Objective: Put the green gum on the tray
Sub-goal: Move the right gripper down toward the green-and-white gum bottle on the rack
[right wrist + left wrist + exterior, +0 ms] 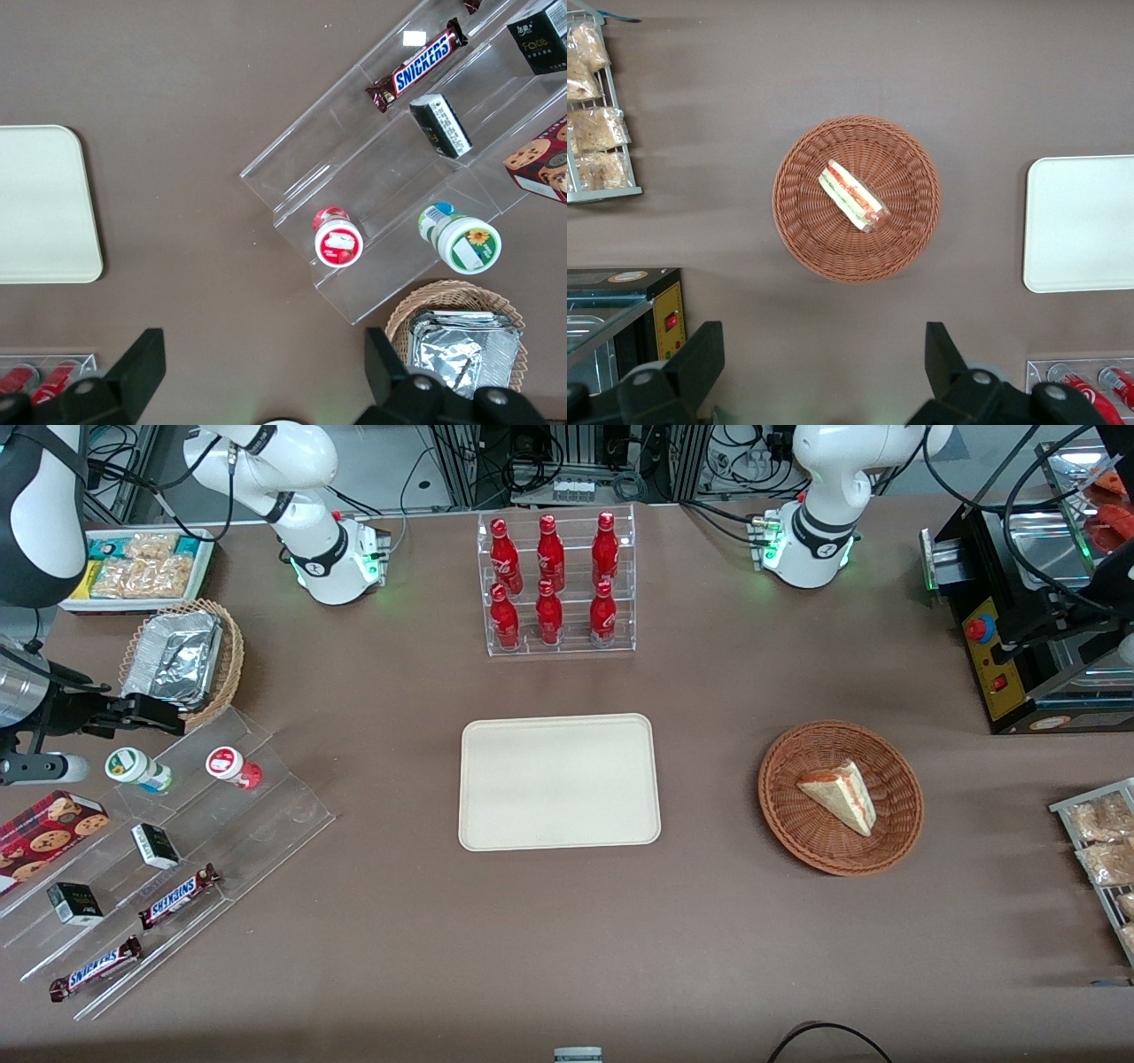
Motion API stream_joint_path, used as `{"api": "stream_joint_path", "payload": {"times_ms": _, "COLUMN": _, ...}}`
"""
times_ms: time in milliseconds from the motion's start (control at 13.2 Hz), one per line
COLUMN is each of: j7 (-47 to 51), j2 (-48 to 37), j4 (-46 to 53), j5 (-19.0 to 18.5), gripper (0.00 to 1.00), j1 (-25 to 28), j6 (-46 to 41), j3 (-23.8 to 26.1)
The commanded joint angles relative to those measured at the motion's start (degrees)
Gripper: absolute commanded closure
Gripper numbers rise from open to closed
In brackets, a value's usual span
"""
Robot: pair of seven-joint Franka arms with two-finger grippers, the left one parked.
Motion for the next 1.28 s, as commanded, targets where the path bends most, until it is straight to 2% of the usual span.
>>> {"api": "stream_joint_path", "payload": {"times_ms": 0, "j7": 0.3, "j2": 0.2, "j4": -0.2, "j5": -1.3, "gripper": 0.00, "j1": 0.1, "j6": 1.3, "j3": 0.1}}
{"api": "stream_joint_path", "payload": {"times_ms": 226, "j7": -3.3, "j2": 0.5, "j4": -0.6, "j5": -1.4, "gripper": 0.00, "j1": -0.3, "j6": 1.7, "j3": 0.1}}
{"api": "stream_joint_path", "payload": {"times_ms": 453, "j7": -13.2, "j2": 1.6, "j4": -1.1, "j5": -1.5, "gripper": 0.00, "j1": -0.7, "j6": 2.5, "j3": -0.2}}
{"api": "stream_joint_path", "payload": {"times_ms": 679, "j7": -17.9, "j2": 2.5, "j4": -2.0, "j5": -1.6, "gripper": 0.00, "j1": -1.3, "j6": 5.2, "j3": -0.5}}
{"api": "stream_joint_path", "payload": {"times_ms": 1208, "j7": -39.8, "j2": 4.3, "j4": -6.0, "j5": -1.6, "gripper": 0.00, "j1": -8.4, "j6": 13.3, "j3": -0.4}}
